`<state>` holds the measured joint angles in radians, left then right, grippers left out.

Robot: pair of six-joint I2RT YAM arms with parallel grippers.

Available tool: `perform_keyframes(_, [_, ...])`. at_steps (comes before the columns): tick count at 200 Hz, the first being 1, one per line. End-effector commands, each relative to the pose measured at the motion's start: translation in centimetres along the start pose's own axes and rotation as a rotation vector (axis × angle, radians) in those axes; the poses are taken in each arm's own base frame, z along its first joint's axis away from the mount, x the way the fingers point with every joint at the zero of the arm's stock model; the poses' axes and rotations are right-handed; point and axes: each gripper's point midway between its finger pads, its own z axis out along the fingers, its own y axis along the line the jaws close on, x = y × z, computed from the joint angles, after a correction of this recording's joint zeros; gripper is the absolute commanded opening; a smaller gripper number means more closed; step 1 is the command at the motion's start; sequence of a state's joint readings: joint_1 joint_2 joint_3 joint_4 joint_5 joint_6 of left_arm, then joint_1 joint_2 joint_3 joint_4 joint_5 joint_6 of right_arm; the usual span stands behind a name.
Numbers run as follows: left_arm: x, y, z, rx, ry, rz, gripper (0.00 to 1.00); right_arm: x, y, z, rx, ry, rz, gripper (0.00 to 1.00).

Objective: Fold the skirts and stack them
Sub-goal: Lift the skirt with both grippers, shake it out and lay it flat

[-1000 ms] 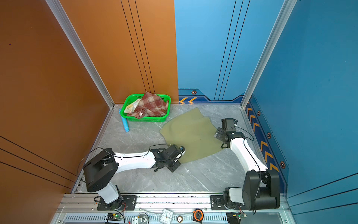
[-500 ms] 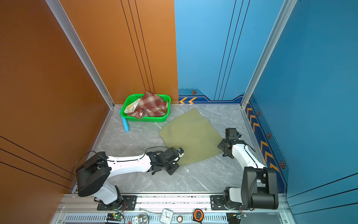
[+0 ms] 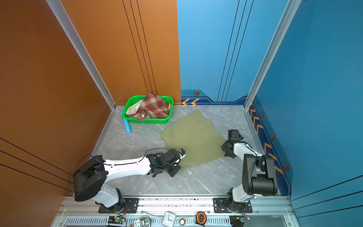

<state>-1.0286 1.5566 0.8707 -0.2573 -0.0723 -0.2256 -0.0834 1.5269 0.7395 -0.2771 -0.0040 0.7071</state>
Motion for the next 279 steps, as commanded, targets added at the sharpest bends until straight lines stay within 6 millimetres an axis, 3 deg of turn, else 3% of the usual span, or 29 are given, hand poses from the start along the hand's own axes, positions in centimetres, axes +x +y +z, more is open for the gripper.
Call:
perform_keyframes(1, [0.0, 0.7, -1.3, -0.025, -0.013, -0.005, 0.0, -1.5, 0.0, -0.1, -0.001, -0.046, 0.023, 0.0])
perform_keyframes(20, [-0.7, 0.9, -2.6, -0.028, -0.041, -0.003, 0.0, -3.0, 0.4, -2.2, -0.033, -0.108, 0.037, 0.0])
perform_keyframes(40, [-2.2, 1.2, -4.6, -0.039, -0.081, 0.006, 0.0, -5.0, 0.8, -6.3, -0.045, -0.207, 0.028, 0.0])
perform_keyframes(78, [-6.3, 1.0, -9.7, -0.026, -0.201, 0.021, 0.0, -8.9, 1.5, -18.3, -0.112, -0.457, 0.019, 0.0])
perform_keyframes(83, [-7.8, 0.8, -11.1, -0.017, -0.245, 0.022, 0.0, -9.3, 1.6, -20.0, -0.126, -0.49, 0.017, 0.0])
perform_keyframes(109, [-11.7, 0.7, -16.3, -0.004, -0.372, 0.039, 0.0, -10.9, 2.0, -28.1, -0.19, -0.632, 0.015, 0.0])
perform_keyframes(131, [-15.0, 1.3, -20.6, -0.003, -0.474, 0.042, 0.0, -11.9, 2.6, -33.7, -0.252, -0.72, 0.019, 0.0])
perform_keyframes(148, [-17.8, 2.7, -23.1, 0.006, -0.542, 0.009, 0.0, -12.8, 3.5, -36.6, -0.292, -0.758, 0.018, 0.0])
perform_keyframes(172, [-21.4, 5.6, -24.2, 0.021, -0.596, -0.043, 0.0, -14.8, 6.0, -37.6, -0.339, -0.755, 0.007, 0.0])
perform_keyframes(210, [-26.6, 10.0, -23.5, 0.062, -0.649, -0.098, 0.0, -18.5, 10.7, -34.6, -0.392, -0.698, 0.007, 0.0])
perform_keyframes(231, [-29.0, 11.5, -23.6, 0.08, -0.668, -0.098, 0.0, -19.9, 12.7, -34.6, -0.429, -0.69, 0.008, 0.0])
perform_keyframes(256, [-30.7, 12.3, -24.4, 0.071, -0.679, -0.07, 0.0, -20.4, 13.4, -36.0, -0.458, -0.699, 0.013, 0.0])
perform_keyframes(279, [-30.7, 11.8, -24.8, 0.084, -0.68, -0.045, 0.0, -19.4, 12.3, -36.6, -0.448, -0.695, 0.018, 0.0])
